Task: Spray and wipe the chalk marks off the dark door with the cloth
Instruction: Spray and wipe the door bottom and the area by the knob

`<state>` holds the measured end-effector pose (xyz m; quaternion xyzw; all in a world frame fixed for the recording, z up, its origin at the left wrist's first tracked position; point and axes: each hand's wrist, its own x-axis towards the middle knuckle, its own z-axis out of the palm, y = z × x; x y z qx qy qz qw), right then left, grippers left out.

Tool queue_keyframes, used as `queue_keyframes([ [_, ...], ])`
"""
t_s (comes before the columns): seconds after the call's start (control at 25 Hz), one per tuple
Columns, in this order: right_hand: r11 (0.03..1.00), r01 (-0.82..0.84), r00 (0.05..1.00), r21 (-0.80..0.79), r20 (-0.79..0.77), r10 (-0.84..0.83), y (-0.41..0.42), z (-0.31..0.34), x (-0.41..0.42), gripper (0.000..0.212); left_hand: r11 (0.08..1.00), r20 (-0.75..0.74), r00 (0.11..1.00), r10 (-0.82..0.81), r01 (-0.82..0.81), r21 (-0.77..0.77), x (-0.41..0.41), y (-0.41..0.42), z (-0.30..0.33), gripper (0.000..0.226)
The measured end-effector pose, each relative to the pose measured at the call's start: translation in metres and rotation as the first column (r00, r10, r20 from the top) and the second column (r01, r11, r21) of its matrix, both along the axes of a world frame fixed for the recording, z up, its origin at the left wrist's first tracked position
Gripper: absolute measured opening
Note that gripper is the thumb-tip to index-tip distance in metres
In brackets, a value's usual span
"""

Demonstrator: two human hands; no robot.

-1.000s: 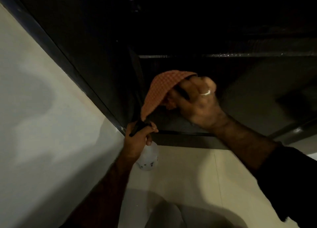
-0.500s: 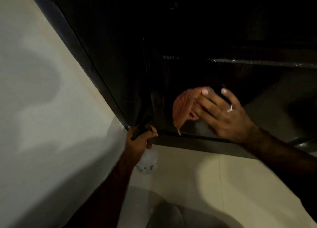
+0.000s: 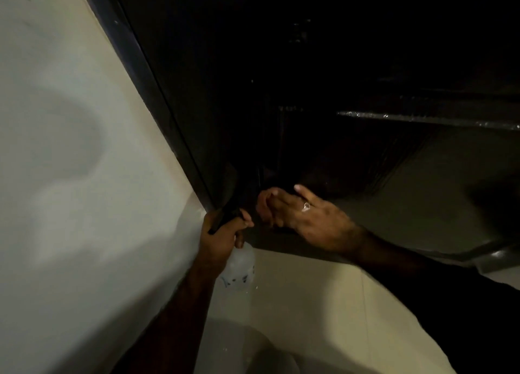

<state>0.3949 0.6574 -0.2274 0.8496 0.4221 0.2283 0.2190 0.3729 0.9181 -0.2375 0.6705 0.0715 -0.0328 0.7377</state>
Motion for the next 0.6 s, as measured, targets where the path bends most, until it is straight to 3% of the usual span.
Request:
queue_keyframes([
  [0.12, 0.964, -0.002, 0.960, 0.265, 0.270, -0.073, 0.012, 0.073, 0.018, 0.059, 0.999, 0.037, 0.999, -0.040, 0.040, -0.006, -0.004, -0.002, 0.006, 0.008],
  [0.2, 0.874, -0.004, 0.945, 0.486, 0.289, -0.156, 0.025, 0.094, 0.030, 0.058, 1.000, 0.036, 0.999, -0.021, 0.021, 0.016, -0.004, -0.002, 0.005, 0.022],
  [0.24, 0.860, -0.019, 0.946, 0.509, 0.287, -0.149, 0.032, 0.088, 0.032, 0.060, 0.999, 0.030, 0.999, -0.019, 0.018, 0.032, -0.005, -0.002, 0.005, 0.027],
  [0.32, 0.930, -0.023, 0.956, 0.367, 0.279, -0.087, 0.028, 0.040, 0.029, 0.065, 0.999, 0.017, 1.000, -0.021, 0.021, 0.039, -0.009, 0.000, 0.000, 0.038],
  [0.4, 0.976, 0.036, 0.993, 0.214, 0.105, -0.059, 0.011, -0.028, 0.015, 0.077, 0.998, -0.026, 0.999, 0.038, -0.037, 0.045, -0.015, 0.005, -0.012, 0.037],
  [0.48, 0.961, 0.113, 0.992, 0.252, -0.084, -0.094, 0.008, -0.086, -0.001, 0.075, 0.999, -0.071, 0.997, 0.033, -0.029, 0.046, -0.021, 0.009, -0.022, 0.008],
  [0.6, 0.980, 0.166, 0.956, 0.107, -0.263, -0.133, 0.013, -0.140, -0.015, 0.077, 0.997, -0.103, 0.995, 0.003, 0.005, 0.074, -0.027, 0.009, -0.032, 0.023],
])
